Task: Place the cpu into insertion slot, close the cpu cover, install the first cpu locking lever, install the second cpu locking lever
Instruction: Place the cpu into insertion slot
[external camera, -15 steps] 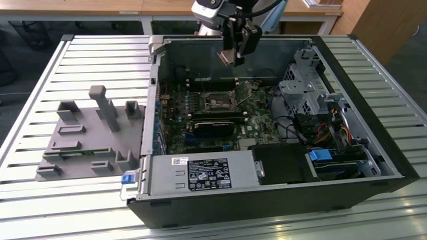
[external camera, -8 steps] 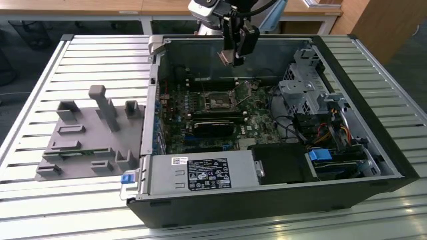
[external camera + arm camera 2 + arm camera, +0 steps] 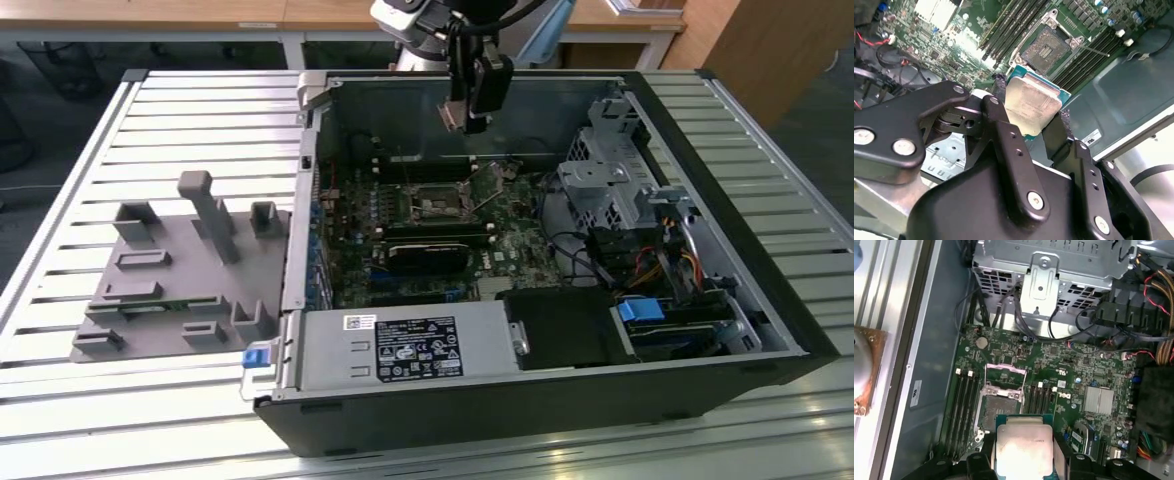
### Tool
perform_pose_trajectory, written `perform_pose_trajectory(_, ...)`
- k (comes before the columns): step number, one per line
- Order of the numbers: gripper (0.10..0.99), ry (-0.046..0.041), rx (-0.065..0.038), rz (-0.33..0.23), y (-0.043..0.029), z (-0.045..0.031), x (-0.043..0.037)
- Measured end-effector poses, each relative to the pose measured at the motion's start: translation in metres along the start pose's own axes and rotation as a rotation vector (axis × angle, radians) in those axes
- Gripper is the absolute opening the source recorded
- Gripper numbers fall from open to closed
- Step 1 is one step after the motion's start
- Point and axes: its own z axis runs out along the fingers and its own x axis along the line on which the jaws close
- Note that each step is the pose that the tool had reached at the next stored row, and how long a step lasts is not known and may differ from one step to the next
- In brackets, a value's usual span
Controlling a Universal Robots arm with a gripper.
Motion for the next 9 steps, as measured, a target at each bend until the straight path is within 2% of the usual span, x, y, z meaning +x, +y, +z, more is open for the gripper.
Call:
perform_pose_trajectory(5, 0.541, -0.007, 0.0, 0.024, -0.0001, 0.0019, 0.0)
perform_pose_trajectory(9, 0.541, -0.0125, 0.001, 0.024, -0.0005, 0.008, 0.0015)
